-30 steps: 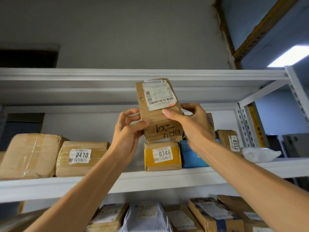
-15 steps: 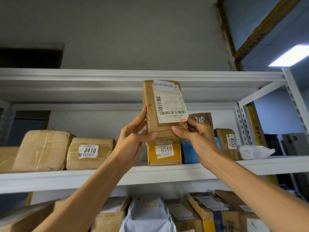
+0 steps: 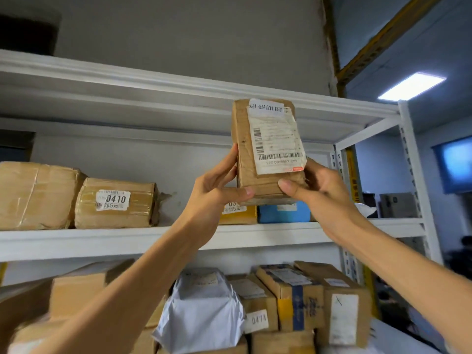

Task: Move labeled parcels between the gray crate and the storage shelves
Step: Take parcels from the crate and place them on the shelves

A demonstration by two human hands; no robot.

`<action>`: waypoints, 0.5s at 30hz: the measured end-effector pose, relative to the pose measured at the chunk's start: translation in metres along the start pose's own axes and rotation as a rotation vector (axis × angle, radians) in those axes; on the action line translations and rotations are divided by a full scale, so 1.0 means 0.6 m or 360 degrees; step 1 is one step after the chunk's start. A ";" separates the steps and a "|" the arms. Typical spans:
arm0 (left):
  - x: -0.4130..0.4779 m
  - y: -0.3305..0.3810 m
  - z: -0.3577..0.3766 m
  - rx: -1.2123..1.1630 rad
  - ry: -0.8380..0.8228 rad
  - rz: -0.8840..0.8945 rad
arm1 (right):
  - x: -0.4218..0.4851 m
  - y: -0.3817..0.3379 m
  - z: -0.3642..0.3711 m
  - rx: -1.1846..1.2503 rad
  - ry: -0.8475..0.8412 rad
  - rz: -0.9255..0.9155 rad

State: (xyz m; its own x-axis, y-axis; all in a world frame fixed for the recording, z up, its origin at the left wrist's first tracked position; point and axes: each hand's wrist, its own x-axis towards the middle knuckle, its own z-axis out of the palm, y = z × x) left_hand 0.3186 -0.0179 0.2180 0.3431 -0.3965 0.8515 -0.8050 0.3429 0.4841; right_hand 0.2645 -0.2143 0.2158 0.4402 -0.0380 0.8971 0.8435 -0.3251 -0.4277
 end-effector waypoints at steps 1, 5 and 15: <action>-0.003 -0.006 0.011 -0.0043 -0.0026 -0.0016 | -0.014 -0.004 -0.010 -0.0052 0.0012 0.0016; -0.012 -0.040 0.072 -0.0254 -0.0116 -0.0068 | -0.072 -0.028 -0.062 -0.0277 0.0151 0.0095; -0.051 -0.080 0.357 -0.0901 -0.0587 -0.0168 | -0.286 -0.146 -0.235 -0.0906 0.0584 0.0378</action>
State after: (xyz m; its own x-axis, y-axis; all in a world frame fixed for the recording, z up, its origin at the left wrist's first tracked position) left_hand 0.2432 -0.2050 0.1255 0.1379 -0.6819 0.7183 -0.3649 0.6392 0.6769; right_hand 0.0717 -0.3122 0.1149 0.3758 -0.4516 0.8092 0.4021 -0.7072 -0.5815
